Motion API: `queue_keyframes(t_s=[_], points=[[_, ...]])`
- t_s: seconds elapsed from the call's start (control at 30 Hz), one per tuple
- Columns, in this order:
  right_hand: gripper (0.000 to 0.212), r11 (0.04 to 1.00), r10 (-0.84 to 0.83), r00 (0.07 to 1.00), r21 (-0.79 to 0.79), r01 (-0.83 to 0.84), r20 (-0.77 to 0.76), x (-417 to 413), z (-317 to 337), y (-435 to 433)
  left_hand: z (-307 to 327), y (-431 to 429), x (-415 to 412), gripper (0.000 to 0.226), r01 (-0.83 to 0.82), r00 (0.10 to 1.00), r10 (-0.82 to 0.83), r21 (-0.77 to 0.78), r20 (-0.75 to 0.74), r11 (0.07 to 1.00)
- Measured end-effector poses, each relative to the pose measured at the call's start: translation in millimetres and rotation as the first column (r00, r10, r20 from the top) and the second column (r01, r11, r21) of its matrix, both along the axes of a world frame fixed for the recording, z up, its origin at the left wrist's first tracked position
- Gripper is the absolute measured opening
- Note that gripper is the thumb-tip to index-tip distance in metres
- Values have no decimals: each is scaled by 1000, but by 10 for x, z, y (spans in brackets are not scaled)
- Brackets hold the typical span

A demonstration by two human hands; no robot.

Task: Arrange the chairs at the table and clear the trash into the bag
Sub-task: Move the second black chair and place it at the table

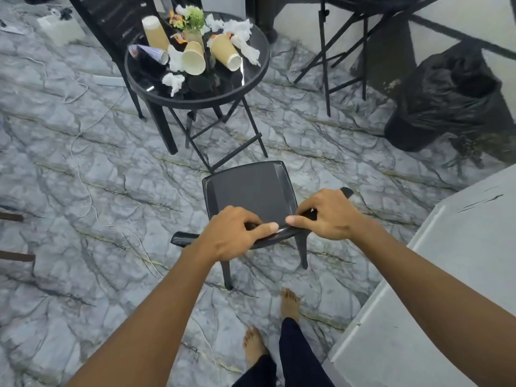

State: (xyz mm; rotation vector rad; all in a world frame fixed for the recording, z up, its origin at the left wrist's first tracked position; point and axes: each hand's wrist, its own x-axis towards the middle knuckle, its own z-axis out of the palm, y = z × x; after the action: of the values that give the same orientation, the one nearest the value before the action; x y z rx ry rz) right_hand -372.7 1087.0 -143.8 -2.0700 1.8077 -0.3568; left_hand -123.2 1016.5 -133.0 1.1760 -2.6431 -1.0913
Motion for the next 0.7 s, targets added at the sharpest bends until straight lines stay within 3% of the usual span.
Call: queue_keyframes(t_s=[0.1,0.3,0.43,0.5,0.6,0.7], points=[[87,1000,-18,1000,2,18,3,100,47,15,-74,-38,216,71,-45,998,48,-68,48,997],[76,990,134,985,-35,-139,-105,507,153,20,-85,74,338,68,11,999,-6,-142,36,990],[83,967,237,952,-42,-249,-192,748,147,-7,-203,61,609,89,-126,985,148,-221,86,967],[90,943,299,910,-58,-328,-285,705,122,-65,-218,92,557,91,-183,976,209,-276,67,944],[83,903,383,848,-44,-427,-366,372,236,-196,-154,217,274,90,-265,958,287,-337,17,904],[81,901,359,844,-86,-424,-399,-62,395,-333,-66,309,-135,87,-360,929,370,-326,-33,874]])
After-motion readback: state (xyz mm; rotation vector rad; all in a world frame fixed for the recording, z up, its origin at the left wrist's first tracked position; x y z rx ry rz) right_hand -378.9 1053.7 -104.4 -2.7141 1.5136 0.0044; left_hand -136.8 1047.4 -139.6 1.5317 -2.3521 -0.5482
